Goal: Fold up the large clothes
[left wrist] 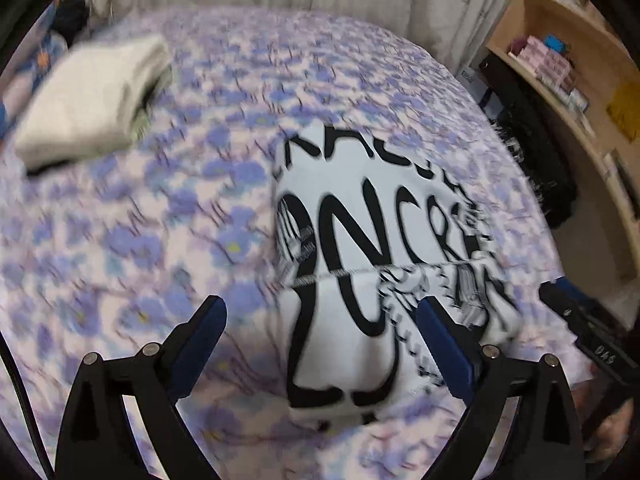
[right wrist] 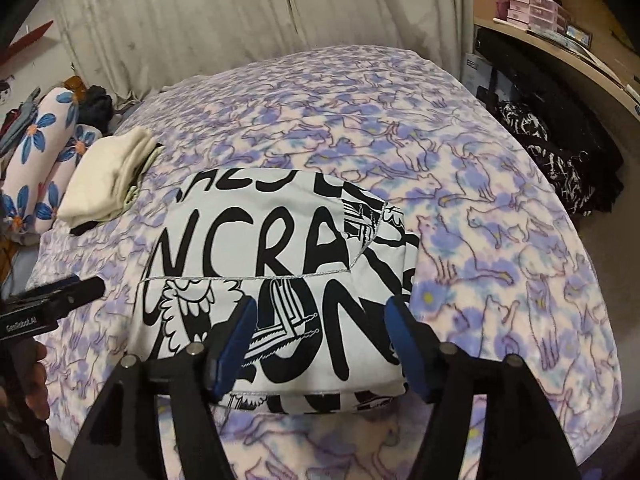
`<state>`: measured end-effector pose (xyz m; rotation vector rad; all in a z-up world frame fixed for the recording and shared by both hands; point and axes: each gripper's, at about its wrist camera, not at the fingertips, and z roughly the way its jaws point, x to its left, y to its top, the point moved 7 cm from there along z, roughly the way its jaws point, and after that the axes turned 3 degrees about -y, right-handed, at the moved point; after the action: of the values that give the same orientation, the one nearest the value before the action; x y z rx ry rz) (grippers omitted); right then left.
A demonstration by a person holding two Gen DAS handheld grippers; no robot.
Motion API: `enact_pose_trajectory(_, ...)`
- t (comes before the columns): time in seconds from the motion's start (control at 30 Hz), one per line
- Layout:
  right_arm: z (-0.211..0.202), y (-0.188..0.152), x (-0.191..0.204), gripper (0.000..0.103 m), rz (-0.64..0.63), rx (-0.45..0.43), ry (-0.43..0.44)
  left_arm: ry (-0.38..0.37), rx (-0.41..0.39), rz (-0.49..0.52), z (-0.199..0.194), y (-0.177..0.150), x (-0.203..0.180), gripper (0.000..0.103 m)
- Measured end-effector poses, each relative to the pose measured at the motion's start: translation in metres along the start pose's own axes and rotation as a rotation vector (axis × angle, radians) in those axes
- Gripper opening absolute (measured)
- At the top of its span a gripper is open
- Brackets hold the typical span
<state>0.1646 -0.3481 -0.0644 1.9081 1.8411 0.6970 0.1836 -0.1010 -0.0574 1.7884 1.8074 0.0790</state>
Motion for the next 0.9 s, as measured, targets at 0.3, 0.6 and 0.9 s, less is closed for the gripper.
enact_pose_trajectory(0.3, 0.030, -0.002, -0.036, 0.096, 0.113, 0.102, 0.144, -0.110, 0.046, -0.069, 0.027, 0.002, 0.017, 0.095)
enact_pose_trajectory(0.6, 0.114, -0.019, -0.077, 0.096, 0.262, 0.242, 0.311, -0.226, 0.171, -0.114, 0.093, 0.003, 0.025, 0.095)
enact_pose_trajectory(0.9, 0.150, -0.018, -0.059, 0.096, 0.236, 0.293, 0.545, -0.269, 0.232, -0.026, 0.135, 0.003, 0.006, 0.101)
